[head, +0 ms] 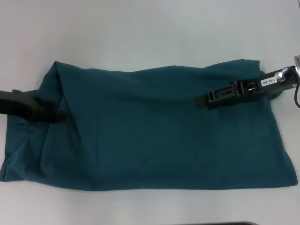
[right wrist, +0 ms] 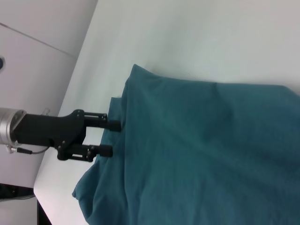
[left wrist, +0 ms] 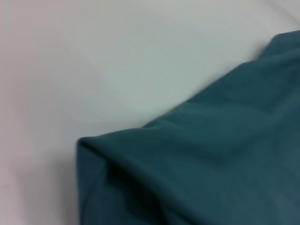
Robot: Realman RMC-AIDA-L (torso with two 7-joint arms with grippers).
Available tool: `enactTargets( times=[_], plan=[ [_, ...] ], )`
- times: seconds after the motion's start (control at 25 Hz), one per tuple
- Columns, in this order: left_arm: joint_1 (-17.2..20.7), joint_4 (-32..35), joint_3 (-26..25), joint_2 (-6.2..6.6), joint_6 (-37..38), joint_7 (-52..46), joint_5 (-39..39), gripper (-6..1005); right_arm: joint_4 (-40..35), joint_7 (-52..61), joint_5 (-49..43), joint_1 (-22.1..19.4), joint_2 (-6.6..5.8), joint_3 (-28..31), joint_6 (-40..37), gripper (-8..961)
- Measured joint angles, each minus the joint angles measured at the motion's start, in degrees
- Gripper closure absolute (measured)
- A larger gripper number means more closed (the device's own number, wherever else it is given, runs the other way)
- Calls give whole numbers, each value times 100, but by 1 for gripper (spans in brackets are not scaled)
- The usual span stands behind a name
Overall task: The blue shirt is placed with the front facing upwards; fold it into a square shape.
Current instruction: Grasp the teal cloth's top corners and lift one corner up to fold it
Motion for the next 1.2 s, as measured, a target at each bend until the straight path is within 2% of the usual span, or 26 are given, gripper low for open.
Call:
enactTargets(
  times=[0.32,0.76,1.2],
  plan=[
    [21,-7,5,27,-217,-26,81,334,3,-41,2,17,13,-3,4,208],
    [62,-22,6,-25,-854,-3,197,337,29,-41,2,30,37,-3,18,210],
    [50,-9,69,-65,-1027,41,135,339,71,-56,-1,30,41,-3,76,212]
  ],
)
